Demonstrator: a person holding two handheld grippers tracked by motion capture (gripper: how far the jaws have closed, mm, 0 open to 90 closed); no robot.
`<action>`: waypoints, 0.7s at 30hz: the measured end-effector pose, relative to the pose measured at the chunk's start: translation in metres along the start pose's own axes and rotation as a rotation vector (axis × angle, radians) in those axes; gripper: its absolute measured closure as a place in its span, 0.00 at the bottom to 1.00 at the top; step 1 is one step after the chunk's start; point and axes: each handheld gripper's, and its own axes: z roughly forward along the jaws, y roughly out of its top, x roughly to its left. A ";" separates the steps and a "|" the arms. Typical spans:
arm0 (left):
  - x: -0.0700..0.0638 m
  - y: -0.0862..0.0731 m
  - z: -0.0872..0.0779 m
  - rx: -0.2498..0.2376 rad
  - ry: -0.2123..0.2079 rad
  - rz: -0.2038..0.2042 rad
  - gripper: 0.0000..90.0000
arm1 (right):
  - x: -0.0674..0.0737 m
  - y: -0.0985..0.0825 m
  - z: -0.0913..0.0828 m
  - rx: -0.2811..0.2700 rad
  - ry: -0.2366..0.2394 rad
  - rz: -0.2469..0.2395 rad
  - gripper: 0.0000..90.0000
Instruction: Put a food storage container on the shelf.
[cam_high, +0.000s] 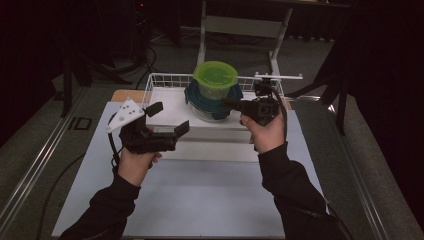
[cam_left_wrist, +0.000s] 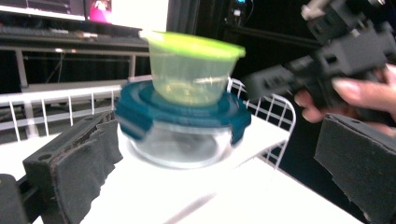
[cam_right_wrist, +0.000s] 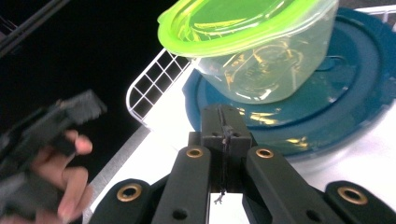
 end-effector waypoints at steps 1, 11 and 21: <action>-0.002 -0.004 -0.001 -0.009 0.004 0.010 0.00 | 0.000 0.001 0.003 -0.003 -0.002 0.001 1.00; -0.014 -0.016 -0.005 0.005 0.004 0.081 0.00 | -0.015 0.010 0.009 -0.033 -0.052 0.050 1.00; -0.016 -0.020 -0.005 0.012 0.002 0.083 0.00 | -0.018 0.012 0.005 -0.053 -0.080 0.047 1.00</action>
